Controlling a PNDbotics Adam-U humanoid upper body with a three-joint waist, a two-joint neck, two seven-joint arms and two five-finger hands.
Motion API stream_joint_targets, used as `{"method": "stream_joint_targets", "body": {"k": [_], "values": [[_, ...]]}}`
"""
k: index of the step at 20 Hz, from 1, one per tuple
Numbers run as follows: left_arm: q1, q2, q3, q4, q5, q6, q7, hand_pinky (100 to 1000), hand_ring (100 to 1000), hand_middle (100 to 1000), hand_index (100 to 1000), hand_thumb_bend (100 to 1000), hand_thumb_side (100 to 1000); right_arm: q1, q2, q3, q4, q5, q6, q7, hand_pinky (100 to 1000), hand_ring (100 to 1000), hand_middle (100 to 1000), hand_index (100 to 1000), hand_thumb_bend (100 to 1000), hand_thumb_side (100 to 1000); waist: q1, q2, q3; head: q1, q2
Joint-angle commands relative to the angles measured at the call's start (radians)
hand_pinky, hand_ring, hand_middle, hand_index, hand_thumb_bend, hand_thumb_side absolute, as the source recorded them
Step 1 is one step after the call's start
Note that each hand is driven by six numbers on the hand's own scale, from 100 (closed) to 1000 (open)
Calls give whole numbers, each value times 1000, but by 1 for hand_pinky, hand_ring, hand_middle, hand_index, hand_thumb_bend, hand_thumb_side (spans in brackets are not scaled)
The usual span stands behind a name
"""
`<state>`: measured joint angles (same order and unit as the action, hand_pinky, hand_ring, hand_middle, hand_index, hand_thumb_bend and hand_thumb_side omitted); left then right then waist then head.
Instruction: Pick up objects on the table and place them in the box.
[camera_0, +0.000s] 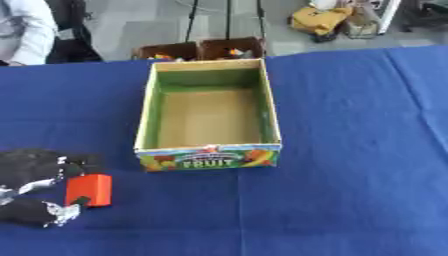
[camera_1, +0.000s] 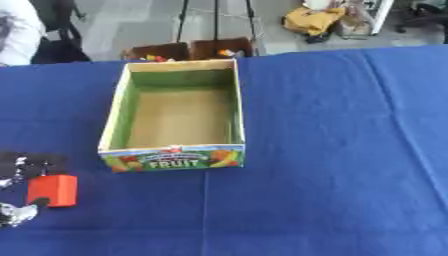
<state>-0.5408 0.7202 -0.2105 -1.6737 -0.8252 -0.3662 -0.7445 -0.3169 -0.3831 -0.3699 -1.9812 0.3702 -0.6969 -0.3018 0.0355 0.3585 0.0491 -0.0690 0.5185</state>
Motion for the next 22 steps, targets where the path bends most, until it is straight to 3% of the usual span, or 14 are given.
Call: {"method": "stream_joint_targets", "body": {"k": [1, 8, 15, 22], "values": [[-16, 31, 18, -24, -4, -128, -130, 805, 927, 1000, 1000, 121, 1000, -5, -18, -9, -19, -11, 2, 3, 673, 703, 458, 663, 421, 1000, 11, -20, 1, 2, -6], [-21, 27, 10, -6, -18, -131, -133, 812, 932, 1000, 1000, 174, 1000, -4, -17, -9, -19, -13, 2, 6, 675, 703, 455, 661, 424, 1000, 13, -18, -1, 4, -7], [-21, 28, 7, -1, -57, -158, -140, 856, 958, 1000, 1000, 358, 1000, -3, -16, -10, -19, -14, 0, 9, 675, 702, 452, 659, 426, 1000, 12, -17, 1, 4, -7], [-24, 26, 4, 19, -112, -184, -123, 862, 960, 1000, 1000, 345, 1000, -3, -14, -10, -19, -16, 0, 10, 674, 700, 450, 656, 426, 1000, 11, -15, -1, 6, -7]]}}
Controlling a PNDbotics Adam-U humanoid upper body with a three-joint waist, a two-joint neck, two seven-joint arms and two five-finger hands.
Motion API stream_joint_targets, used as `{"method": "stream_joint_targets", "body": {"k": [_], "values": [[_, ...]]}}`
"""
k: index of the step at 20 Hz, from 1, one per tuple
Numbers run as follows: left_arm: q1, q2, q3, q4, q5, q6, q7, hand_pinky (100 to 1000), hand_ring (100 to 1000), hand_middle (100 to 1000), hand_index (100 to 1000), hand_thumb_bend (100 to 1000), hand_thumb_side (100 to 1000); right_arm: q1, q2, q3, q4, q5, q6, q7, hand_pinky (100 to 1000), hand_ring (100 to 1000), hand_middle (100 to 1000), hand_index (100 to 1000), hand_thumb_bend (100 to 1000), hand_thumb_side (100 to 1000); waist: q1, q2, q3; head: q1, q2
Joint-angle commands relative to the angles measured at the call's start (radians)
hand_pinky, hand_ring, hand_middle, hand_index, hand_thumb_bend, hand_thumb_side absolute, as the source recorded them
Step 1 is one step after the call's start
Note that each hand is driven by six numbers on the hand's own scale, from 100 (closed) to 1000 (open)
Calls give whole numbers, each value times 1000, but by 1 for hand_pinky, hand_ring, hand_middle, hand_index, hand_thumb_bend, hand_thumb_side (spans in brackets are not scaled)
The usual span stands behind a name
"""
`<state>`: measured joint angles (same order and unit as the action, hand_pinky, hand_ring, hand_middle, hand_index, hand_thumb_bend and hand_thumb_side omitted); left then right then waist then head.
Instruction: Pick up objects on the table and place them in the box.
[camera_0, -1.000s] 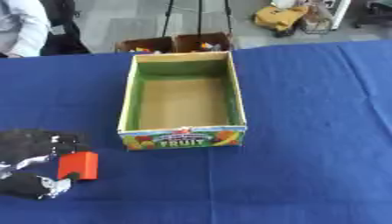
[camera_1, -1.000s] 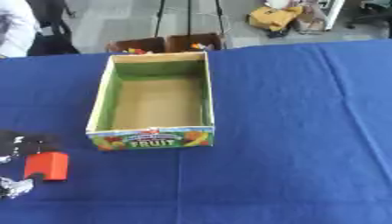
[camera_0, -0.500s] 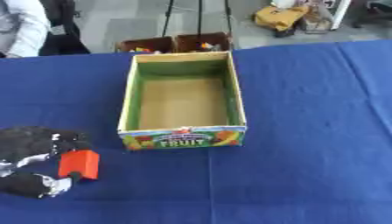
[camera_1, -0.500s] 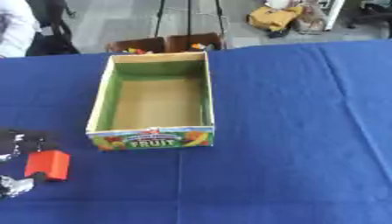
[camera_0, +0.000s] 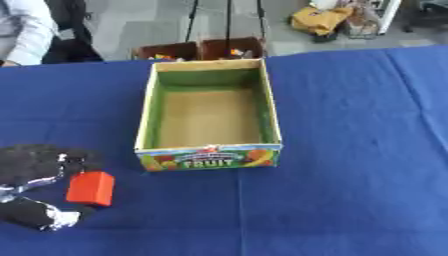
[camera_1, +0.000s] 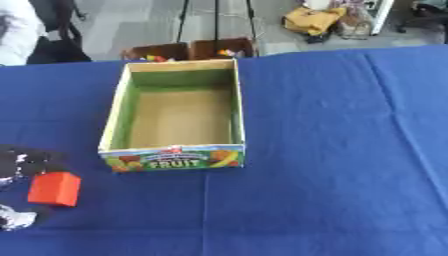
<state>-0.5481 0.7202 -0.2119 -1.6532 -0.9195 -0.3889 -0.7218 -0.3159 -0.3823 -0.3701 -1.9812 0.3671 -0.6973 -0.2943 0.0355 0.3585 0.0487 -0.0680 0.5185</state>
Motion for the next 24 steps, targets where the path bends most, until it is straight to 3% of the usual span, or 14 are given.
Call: {"method": "stream_joint_targets", "body": {"k": [1, 3, 7, 17, 24], "values": [[-18, 25, 5, 1, -28, -160, -139, 861, 959, 1000, 1000, 350, 1000, -4, -15, -10, -19, -13, 0, 2, 674, 699, 449, 656, 426, 1000, 11, -15, -1, 5, -8], [-21, 24, 3, 6, -54, -158, -121, 855, 951, 1000, 1000, 351, 1000, -4, -15, -10, -19, -14, -1, 2, 674, 699, 449, 655, 426, 1000, 10, -14, -3, 6, -10], [-29, 12, -6, 28, -92, -150, -72, 824, 926, 968, 1000, 270, 1000, -3, -13, -10, -19, -13, -1, 3, 675, 700, 447, 655, 426, 1000, 10, -11, -6, 7, -14], [-49, -15, -23, 97, -124, -155, -20, 766, 853, 883, 1000, 262, 1000, -2, -11, -13, -19, -12, 0, 4, 678, 702, 442, 652, 427, 989, 13, -3, -17, 12, -17], [-57, -17, -19, 119, -102, -163, -19, 655, 740, 773, 921, 250, 1000, -1, -10, -13, -19, -11, 5, 5, 680, 704, 438, 648, 429, 969, 16, 0, -18, 11, -14]]}}
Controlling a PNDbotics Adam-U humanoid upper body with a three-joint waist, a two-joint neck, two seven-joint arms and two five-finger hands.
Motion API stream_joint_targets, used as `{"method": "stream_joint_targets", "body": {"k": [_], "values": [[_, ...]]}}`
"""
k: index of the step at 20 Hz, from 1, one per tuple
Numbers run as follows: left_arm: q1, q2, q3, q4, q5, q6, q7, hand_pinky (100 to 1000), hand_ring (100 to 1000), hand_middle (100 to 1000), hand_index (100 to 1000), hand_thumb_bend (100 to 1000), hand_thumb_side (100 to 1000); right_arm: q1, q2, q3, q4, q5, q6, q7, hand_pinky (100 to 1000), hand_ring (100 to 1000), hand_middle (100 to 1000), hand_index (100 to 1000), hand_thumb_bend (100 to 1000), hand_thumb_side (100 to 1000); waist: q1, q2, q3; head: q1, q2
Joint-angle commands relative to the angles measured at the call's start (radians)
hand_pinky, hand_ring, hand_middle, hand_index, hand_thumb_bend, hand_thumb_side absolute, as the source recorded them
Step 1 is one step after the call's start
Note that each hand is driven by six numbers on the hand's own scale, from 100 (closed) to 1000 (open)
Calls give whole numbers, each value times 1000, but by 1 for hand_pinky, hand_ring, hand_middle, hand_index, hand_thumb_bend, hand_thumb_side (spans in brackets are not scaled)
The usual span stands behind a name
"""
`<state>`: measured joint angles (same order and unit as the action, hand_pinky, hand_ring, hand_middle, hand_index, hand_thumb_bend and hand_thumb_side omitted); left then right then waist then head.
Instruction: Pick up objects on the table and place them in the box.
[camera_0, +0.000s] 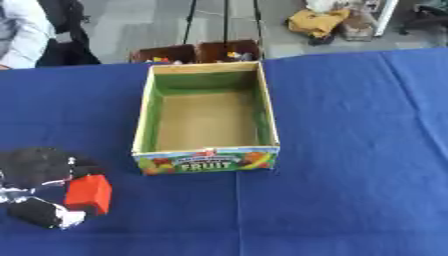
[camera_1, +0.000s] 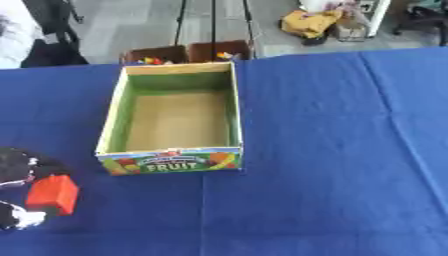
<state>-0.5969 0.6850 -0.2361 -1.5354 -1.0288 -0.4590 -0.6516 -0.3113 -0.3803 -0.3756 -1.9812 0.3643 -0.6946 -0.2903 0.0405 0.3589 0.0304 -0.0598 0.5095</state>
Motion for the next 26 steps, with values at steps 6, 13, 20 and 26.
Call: {"method": "stream_joint_targets", "body": {"k": [6, 13, 20, 26], "values": [[-4, 20, 13, -16, 28, -56, -42, 399, 531, 602, 849, 174, 868, -6, -12, -9, -19, -8, 4, -1, 681, 704, 436, 646, 429, 963, 11, 1, 2, 2, -7], [1, 18, 15, -6, 72, -4, -14, 195, 448, 559, 819, 100, 525, -7, -11, -10, -19, -7, 7, -5, 682, 703, 434, 644, 430, 959, 9, 2, 3, 2, -10], [3, 15, 22, -1, 117, 60, 20, 142, 429, 535, 776, 100, 359, -7, -10, -11, -19, -6, 8, -8, 682, 702, 431, 642, 430, 959, 6, 4, 3, 2, -12], [6, 11, 30, 4, 171, 108, 49, 100, 381, 469, 664, 100, 284, -7, -9, -12, -19, -4, 11, -11, 682, 701, 430, 641, 426, 955, 4, 4, 5, 1, -15]]}}
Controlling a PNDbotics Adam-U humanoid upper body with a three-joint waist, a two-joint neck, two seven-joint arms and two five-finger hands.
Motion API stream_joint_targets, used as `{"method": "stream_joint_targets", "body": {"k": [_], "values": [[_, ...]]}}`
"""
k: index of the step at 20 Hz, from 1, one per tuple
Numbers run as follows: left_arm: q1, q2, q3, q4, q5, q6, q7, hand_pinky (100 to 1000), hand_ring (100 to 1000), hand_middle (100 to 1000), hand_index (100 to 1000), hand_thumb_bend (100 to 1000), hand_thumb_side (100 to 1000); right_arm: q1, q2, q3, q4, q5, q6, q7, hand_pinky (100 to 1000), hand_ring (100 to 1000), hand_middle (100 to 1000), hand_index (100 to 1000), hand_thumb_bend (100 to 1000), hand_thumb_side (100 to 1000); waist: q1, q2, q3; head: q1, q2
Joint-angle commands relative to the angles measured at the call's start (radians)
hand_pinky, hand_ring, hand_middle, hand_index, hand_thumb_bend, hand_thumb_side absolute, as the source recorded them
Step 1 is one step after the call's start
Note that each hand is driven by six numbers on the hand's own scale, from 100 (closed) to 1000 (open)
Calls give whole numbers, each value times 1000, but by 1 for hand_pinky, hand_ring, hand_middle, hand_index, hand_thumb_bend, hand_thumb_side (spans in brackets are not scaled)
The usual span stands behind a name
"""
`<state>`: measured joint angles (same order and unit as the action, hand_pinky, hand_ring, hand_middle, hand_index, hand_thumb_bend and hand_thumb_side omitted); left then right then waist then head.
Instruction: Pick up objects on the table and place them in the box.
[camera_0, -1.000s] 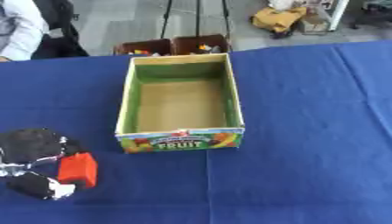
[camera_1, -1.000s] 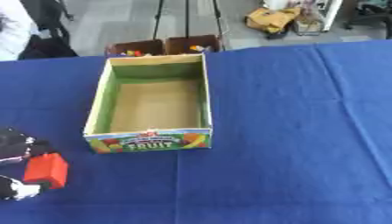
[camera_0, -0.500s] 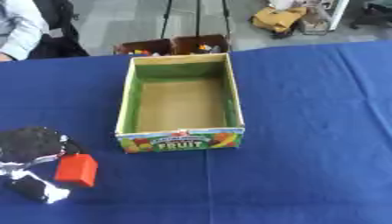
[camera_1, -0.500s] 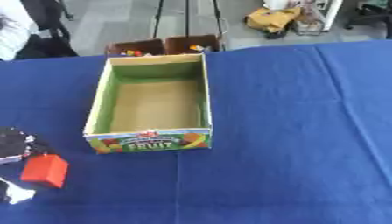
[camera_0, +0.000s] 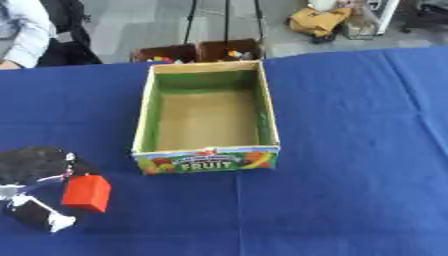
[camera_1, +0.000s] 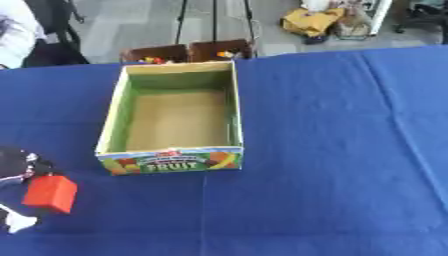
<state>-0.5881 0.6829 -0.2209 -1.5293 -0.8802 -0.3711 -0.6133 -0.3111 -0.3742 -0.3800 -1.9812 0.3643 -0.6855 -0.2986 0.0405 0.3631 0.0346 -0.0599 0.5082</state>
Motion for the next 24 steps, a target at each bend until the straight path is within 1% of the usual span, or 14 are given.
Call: {"method": "stream_joint_targets", "body": {"k": [1, 8, 10, 17, 24], "values": [[-3, 14, 17, -5, 33, 27, 14, 100, 376, 466, 660, 100, 259, -7, -16, -7, -19, -4, 3, -4, 682, 701, 430, 641, 424, 955, 3, -1, 1, 1, -14], [-1, 25, 41, -42, 78, 61, 51, 100, 343, 436, 598, 100, 250, -7, -15, -8, -19, -5, 7, -10, 682, 699, 429, 639, 413, 950, 2, -5, 4, 1, -17], [1, 30, 49, -55, 79, 64, 63, 100, 339, 425, 567, 100, 249, -6, -15, -9, -19, -5, 8, -11, 682, 700, 429, 639, 410, 944, 3, -6, 5, 0, -17], [-1, 61, 82, -129, 93, 67, 96, 100, 326, 392, 517, 100, 245, -3, -18, -10, -19, -5, 13, -15, 682, 699, 429, 639, 399, 937, 9, -10, 7, -4, -13], [-30, 98, 116, -188, 183, 85, 91, 100, 314, 374, 489, 100, 244, -2, -24, -11, -19, -3, 17, -17, 683, 700, 428, 638, 390, 924, 20, -13, 2, -3, -14]]}}
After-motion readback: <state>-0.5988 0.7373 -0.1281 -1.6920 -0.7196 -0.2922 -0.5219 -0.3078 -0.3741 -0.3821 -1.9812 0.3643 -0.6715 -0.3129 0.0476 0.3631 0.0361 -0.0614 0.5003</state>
